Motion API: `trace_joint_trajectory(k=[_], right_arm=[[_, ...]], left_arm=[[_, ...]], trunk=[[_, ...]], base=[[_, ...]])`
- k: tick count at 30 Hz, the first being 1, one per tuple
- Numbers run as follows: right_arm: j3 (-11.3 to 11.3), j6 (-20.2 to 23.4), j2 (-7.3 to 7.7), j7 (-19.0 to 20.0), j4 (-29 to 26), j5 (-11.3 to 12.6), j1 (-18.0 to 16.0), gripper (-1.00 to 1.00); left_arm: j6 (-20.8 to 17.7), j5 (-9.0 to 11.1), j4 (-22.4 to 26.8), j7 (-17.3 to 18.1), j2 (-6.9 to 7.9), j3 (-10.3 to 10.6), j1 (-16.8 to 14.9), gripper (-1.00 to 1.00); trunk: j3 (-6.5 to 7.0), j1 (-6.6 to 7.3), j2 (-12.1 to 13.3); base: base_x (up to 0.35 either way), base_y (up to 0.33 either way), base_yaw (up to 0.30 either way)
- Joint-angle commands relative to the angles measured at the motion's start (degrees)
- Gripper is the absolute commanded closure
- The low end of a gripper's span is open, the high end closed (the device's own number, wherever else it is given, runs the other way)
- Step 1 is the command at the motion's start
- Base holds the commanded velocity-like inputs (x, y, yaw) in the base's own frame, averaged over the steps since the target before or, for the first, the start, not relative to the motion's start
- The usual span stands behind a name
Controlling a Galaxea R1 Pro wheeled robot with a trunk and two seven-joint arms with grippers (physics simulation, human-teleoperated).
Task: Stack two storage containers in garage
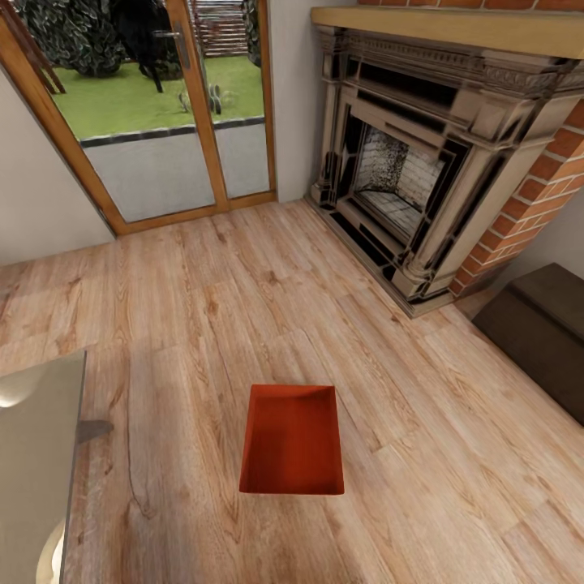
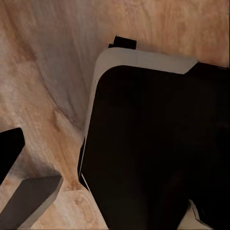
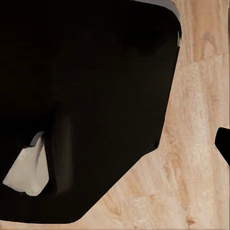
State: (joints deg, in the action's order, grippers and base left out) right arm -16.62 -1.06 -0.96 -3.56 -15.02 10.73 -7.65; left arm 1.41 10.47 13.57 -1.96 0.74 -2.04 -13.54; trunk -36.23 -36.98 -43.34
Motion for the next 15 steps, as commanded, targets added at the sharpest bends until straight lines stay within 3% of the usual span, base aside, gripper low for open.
trace_joint_trajectory(k=[1,2,4,5,7,9,15], right_arm=[[-0.46,-0.39,-0.02,-0.45,-0.68,0.6,-0.24,-1.0],[-0.4,-1.56,-0.15,-0.62,-1.74,0.7,-2.47,-1.0],[-0.42,-1.95,-0.88,-0.68,-1.96,0.7,-4.05,-1.0],[-0.43,-1.51,-3.34,-3.01,-1.99,0.71,-8.15,-1.0],[-0.43,-1.25,-4.18,-5.64,-1.96,0.75,-10.12,-1.0],[-0.43,-0.52,-4.59,-8.05,-1.96,0.86,-12.68,-1.0],[-0.43,4.83,-4.82,-9.25,-2.04,0.86,-18.58,-1.0]], left_arm=[[-0.16,0.44,2.01,-0.4,0.19,-0.06,0.0,-1.0],[-0.56,0.49,6.7,-2.09,0.86,-0.07,-0.16,-1.0],[-0.95,0.51,8.55,-2.75,1.27,-0.07,-0.45,-1.0],[-6.43,0.52,9.99,-3.32,1.61,-0.13,-1.27,-1.0],[-10.67,0.49,10.44,-3.49,1.63,-0.12,-1.53,-1.0],[-15.11,0.34,11.78,-4.88,1.63,-0.09,-1.8,-1.0],[-25.07,0.36,19.1,-11.24,1.6,-0.07,-3.67,-1.0]], trunk=[[-0.04,-0.01,-0.03],[-0.04,-0.01,-0.03],[-0.04,-0.01,-0.03],[-0.04,-0.01,-0.03],[-0.04,-0.01,-0.03],[-0.04,-0.01,-0.03],[-0.04,-0.01,-0.03]], base=[[0.0,0.0,0.0],[0.0,0.0,0.0],[0.0,0.0,0.0],[0.0,0.0,0.0],[0.0,0.0,0.0],[0.0,0.0,0.0],[0.0,0.0,0.0]])
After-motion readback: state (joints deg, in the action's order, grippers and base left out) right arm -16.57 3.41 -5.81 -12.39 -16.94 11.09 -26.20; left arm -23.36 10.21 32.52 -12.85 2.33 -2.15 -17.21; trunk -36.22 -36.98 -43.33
